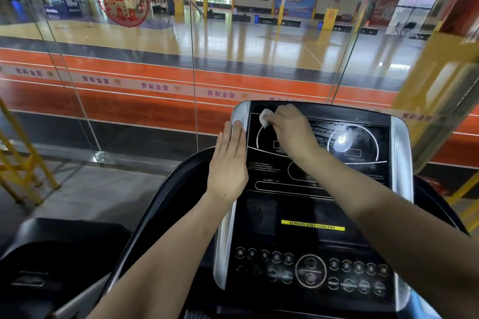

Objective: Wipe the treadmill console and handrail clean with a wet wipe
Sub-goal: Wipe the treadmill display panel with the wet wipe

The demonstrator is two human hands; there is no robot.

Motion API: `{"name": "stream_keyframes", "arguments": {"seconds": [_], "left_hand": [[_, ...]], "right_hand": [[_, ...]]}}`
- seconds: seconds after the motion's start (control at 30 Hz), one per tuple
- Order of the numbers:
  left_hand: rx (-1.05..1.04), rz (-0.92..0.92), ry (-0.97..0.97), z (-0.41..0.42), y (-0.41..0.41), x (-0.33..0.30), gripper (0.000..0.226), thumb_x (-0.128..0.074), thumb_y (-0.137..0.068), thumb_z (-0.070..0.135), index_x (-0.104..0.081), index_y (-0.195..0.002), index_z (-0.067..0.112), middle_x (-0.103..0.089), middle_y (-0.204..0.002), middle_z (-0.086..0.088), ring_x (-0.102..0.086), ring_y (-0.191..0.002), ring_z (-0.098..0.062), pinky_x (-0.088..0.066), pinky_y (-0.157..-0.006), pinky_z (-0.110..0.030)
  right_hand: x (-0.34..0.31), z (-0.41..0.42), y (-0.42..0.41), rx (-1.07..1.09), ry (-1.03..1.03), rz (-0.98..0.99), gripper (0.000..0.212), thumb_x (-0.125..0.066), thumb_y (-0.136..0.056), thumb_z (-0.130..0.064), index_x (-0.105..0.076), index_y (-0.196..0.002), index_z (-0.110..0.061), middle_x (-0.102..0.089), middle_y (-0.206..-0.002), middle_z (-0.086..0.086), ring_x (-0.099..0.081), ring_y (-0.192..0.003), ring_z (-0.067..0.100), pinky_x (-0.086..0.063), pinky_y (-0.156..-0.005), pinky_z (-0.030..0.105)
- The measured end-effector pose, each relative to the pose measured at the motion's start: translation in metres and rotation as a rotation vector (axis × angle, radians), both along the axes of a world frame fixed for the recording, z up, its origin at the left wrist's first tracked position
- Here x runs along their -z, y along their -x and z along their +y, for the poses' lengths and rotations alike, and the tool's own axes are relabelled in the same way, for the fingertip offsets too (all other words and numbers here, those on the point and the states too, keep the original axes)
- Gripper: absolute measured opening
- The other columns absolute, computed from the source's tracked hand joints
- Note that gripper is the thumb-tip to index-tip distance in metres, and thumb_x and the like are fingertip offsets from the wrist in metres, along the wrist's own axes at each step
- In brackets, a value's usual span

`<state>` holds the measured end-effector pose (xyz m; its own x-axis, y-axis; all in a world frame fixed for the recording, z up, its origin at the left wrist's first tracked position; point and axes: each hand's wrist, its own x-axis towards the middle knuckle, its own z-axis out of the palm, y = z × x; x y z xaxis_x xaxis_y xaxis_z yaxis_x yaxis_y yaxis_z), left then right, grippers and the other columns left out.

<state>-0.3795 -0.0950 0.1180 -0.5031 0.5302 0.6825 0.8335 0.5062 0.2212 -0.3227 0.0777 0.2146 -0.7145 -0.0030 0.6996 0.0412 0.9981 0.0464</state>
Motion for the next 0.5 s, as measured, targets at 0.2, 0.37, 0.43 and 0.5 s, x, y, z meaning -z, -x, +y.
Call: {"name": "stream_keyframes", "arguments": {"seconds": [0.2,0.37,0.43,0.5], "left_hand": [[-0.002,0.005,-0.005,0.001,0.001,0.005,0.071,-0.046,-0.093,-0.006,-0.024,-0.160,-0.004,-0.010,-0.172,-0.019,-0.001,-0.161,-0.037,-0.007,-0.132,-0.048],[0.004,0.011,-0.013,0.002,0.000,0.004,0.069,-0.050,-0.093,-0.006,-0.029,-0.159,-0.005,-0.015,-0.171,-0.021,-0.005,-0.160,-0.037,-0.010,-0.131,-0.048],[0.014,0.007,-0.019,0.001,0.001,0.003,0.069,-0.050,-0.091,-0.009,-0.031,-0.157,-0.005,-0.017,-0.170,-0.021,-0.007,-0.160,-0.038,-0.014,-0.131,-0.050],[0.013,0.021,-0.017,0.000,0.000,0.003,0.069,-0.049,-0.090,-0.010,-0.033,-0.157,-0.006,-0.018,-0.170,-0.022,-0.008,-0.160,-0.039,-0.016,-0.130,-0.051]], "right_hand": [[0.093,-0.029,-0.068,-0.173,0.090,-0.048,0.023,-0.064,-0.091,0.004,-0.068,-0.096,-0.019,-0.050,-0.080,-0.004,-0.046,-0.078,0.017,-0.046,-0.071,0.029],[0.091,-0.033,-0.074,-0.209,0.050,-0.117,0.022,-0.069,-0.091,0.005,-0.070,-0.096,-0.017,-0.053,-0.080,-0.002,-0.050,-0.078,0.020,-0.052,-0.068,0.035],[0.053,-0.018,-0.047,-0.119,0.010,-0.082,0.025,-0.065,-0.086,0.007,-0.068,-0.093,-0.017,-0.048,-0.077,0.001,-0.048,-0.078,0.023,-0.050,-0.065,0.042],[0.018,-0.002,-0.016,-0.031,0.028,-0.058,0.015,-0.061,-0.088,0.000,-0.069,-0.091,-0.013,-0.049,-0.079,0.004,-0.047,-0.079,0.024,-0.048,-0.068,0.040]]}}
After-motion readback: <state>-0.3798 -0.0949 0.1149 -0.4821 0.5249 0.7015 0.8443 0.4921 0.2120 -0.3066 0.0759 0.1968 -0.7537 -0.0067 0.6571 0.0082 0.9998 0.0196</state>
